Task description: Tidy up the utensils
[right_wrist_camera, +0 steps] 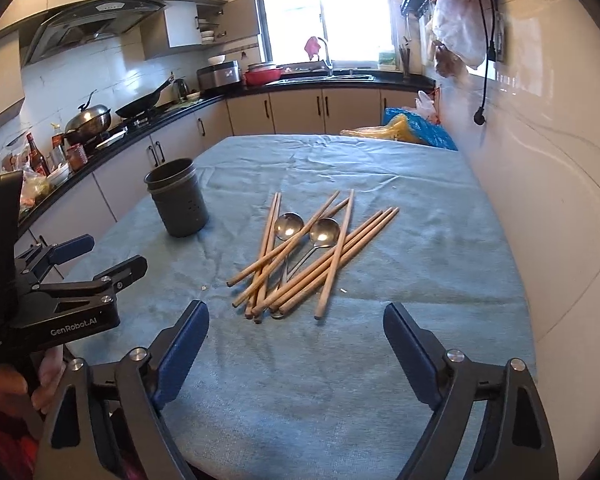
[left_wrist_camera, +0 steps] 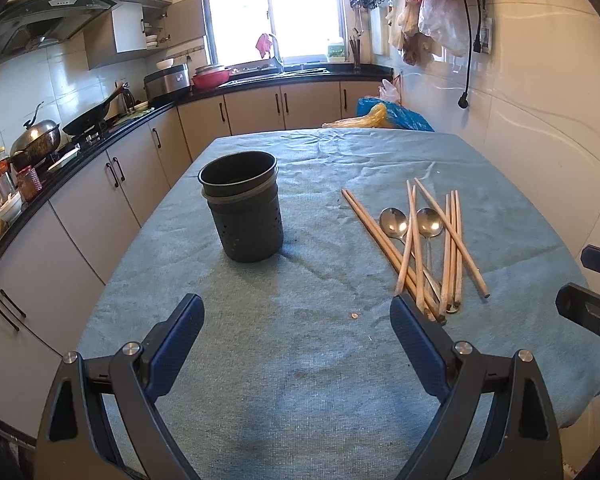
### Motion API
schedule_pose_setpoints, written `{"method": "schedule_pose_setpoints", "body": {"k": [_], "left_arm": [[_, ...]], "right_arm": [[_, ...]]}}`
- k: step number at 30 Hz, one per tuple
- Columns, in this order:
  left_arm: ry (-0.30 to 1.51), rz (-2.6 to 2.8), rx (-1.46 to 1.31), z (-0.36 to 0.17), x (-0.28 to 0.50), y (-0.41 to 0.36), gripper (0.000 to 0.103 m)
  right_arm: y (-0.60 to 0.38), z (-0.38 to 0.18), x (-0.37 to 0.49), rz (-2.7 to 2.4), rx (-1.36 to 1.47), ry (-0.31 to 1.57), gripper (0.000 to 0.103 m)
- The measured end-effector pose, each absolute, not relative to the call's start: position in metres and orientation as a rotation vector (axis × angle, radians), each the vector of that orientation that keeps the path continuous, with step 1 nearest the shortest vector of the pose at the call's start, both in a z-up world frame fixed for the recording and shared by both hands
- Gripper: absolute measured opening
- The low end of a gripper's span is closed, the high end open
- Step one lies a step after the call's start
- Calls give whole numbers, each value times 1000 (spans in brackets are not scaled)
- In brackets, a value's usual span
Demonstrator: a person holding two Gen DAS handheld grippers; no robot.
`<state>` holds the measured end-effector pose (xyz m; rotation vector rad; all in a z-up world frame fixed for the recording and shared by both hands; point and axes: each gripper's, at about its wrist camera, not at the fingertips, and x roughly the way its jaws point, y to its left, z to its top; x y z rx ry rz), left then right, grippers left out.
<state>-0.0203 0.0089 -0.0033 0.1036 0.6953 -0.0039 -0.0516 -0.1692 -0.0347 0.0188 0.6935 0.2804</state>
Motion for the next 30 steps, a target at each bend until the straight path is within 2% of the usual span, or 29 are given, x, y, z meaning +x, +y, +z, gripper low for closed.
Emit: {"method": "schedule_pose_setpoints", "body": {"k": [25,30], "left_arm": [[697,-6,108,-4,-20,8,93],[697,-12,111,-4,-21,7,93]], "right_arm": [[-161,-37,-49,359,15,700,79],[-161,-34,-48,400,11,706,71]]}}
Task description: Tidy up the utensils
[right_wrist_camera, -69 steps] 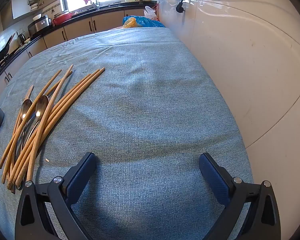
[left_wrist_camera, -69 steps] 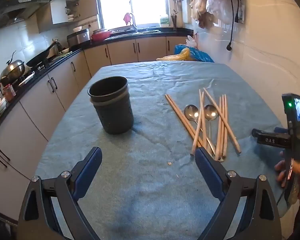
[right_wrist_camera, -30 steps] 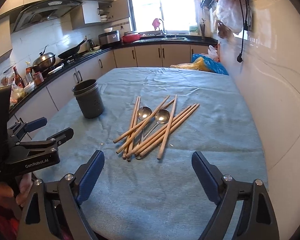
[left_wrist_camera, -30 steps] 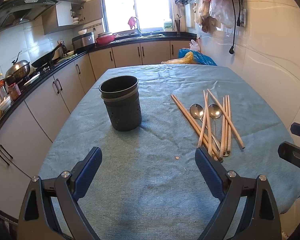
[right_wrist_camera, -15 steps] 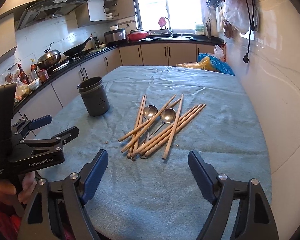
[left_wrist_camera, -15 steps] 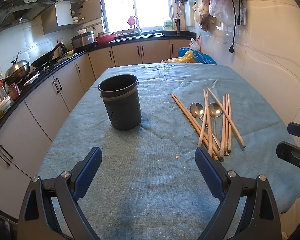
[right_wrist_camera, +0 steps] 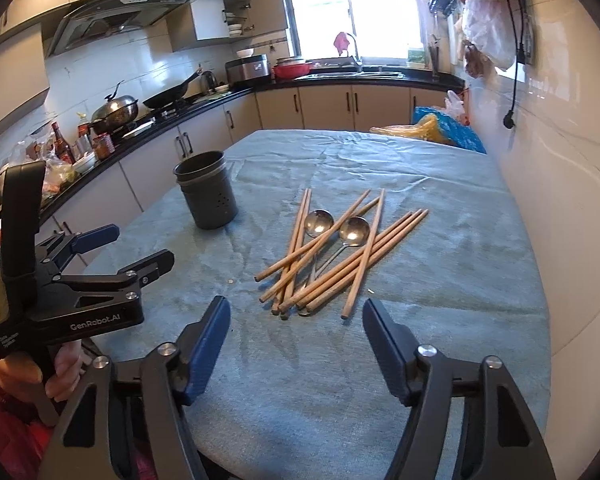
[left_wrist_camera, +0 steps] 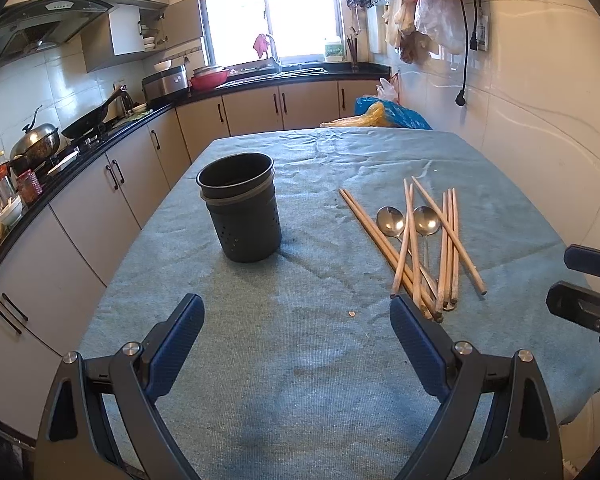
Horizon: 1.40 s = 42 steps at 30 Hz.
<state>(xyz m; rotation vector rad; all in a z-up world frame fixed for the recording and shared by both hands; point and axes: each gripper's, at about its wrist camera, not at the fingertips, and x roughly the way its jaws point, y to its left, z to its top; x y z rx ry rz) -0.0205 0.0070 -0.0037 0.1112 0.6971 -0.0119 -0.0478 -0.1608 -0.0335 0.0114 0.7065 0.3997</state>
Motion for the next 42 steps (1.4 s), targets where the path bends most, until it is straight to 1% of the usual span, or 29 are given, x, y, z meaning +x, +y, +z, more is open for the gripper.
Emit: {"method": "schedule_pose_setpoints", "body": {"k": [7,9,10,12,14,16,17,18,19,25,27,28,33,42], "left_arm": [[708,-36,140,-1,-11,0,93],[723,-59,151,-1,-4,-3,93],[734,-70,153,0,2,-5,93],[756,-102,154,1,13,-6,93],[785,-135,161,2,26,-10,93],[798,-161,162,3,38,-13,93],[804,-165,162,3,42,-14,91],[815,-175,154,4,48,-15,87],[824,-188,146,4,52,-15,85],[880,-251,117,6,75,-19,80],[899,-265,117,6,84,-22,71],[909,-275,114,6,88,-23,70],[951,-305,105,4,106,-28,70],[1005,-316,92,-12,134,-36,70]], "right_arm": [[-170,-30,-36,447,6,716,67],[-173,-30,-28,466,-11,729,62],[-173,-30,-24,471,-15,731,58],[-177,-30,-12,497,-19,741,55],[-182,-32,5,527,-18,759,47],[-185,-33,25,560,-32,767,46],[-188,-34,38,590,-32,774,42],[-190,-36,49,589,-28,785,42],[-192,-38,64,595,-23,806,41],[-185,-53,124,694,-66,874,30],[-181,-62,144,725,-89,910,28],[-181,-66,152,728,-95,919,25],[-180,-84,190,793,-91,976,25],[-174,-116,209,848,-176,1072,25]]}}
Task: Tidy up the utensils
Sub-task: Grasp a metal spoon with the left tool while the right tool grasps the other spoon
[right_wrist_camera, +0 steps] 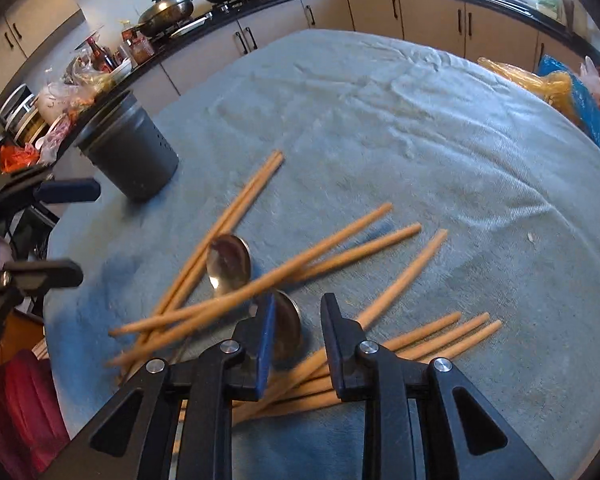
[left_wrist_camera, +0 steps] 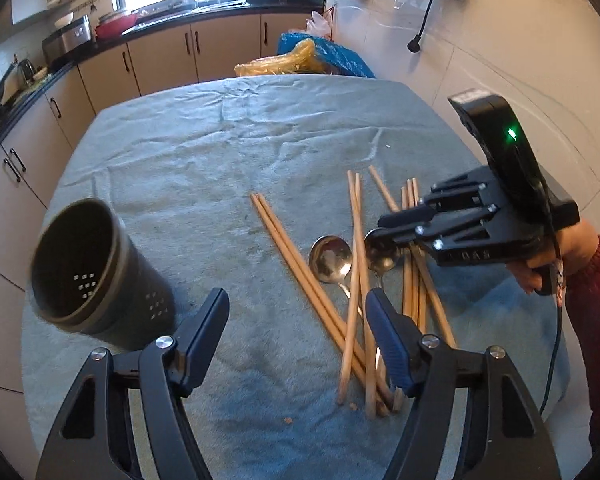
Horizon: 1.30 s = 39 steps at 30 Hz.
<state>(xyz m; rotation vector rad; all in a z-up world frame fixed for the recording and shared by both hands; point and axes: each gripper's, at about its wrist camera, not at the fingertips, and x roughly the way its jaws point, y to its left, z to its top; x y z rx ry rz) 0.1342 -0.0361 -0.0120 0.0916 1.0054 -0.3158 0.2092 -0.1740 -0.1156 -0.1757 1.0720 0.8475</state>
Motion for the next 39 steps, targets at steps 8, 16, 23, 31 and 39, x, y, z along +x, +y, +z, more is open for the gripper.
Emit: {"method": "schedule_pose_setpoints", "body": {"k": [8,16,23,31,39], "left_arm": [[1068,-345,22,-26,171,-49,70],[1132,-391,2,-47,201,-71,56],[1166,-410,39,-65,218,-81,45],[1171,-450,65,-71,209,-83,31],[1127,-459,79,-65,199,-84,7]], "right_arm": [[-189,-119,194,879,-93,1051,5],[-218,-88,162,786,-18,947,4],[-235,-79,148,760,37,914,4],[-245,-78,139,758,95,894,4],[-247,-76,132,737,114,881,4]]}}
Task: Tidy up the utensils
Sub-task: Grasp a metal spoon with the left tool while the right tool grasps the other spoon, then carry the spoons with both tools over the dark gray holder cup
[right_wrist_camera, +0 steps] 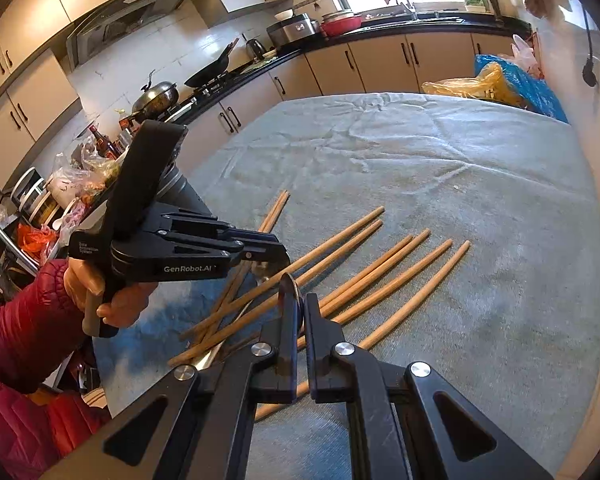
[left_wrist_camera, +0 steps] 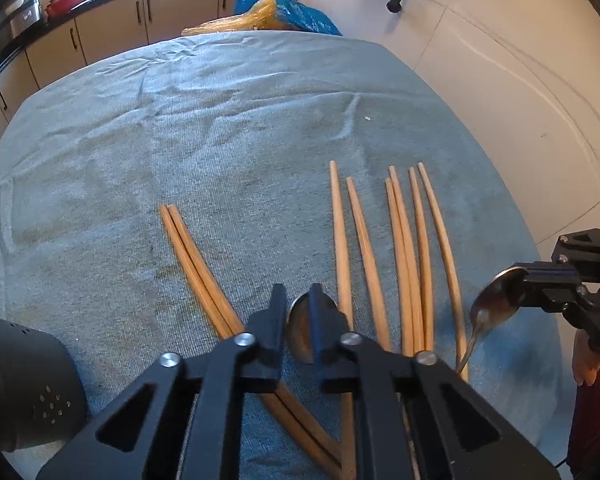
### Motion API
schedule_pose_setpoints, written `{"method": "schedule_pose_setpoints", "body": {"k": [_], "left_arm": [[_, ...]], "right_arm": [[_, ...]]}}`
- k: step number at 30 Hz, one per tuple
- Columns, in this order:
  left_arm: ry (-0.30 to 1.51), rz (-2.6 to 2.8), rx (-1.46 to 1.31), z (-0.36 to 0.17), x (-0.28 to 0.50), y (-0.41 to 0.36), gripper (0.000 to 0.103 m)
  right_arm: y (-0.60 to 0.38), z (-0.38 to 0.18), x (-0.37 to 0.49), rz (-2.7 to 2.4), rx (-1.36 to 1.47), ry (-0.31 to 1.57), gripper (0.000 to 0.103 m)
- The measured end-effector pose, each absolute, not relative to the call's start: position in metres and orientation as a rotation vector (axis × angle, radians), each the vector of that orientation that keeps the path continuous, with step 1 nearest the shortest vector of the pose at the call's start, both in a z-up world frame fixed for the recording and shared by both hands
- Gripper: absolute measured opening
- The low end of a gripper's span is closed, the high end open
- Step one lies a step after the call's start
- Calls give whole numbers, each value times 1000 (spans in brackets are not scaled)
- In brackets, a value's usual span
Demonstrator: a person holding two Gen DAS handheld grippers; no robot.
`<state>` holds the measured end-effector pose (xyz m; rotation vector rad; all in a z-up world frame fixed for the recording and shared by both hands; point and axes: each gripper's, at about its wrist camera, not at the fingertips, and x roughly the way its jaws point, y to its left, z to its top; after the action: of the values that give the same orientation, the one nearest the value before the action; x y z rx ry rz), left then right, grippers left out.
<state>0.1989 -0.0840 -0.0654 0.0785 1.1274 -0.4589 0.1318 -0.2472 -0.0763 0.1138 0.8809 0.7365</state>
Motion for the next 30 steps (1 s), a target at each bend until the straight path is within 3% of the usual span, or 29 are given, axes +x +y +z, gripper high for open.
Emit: {"method": "schedule_pose_setpoints", "body": {"k": [10,21,30], "left_arm": [[1002,-399,117,-43,172,-77,3],[670,-233,239,17,112,-72,2],[584,-216,227,45,87,-55,3]], "right_arm": [[-244,-64,112,651,67,826,4],[-215,-22,57,408,-159,615,4],[-211,-1,38,337,-194,562,4]]}}
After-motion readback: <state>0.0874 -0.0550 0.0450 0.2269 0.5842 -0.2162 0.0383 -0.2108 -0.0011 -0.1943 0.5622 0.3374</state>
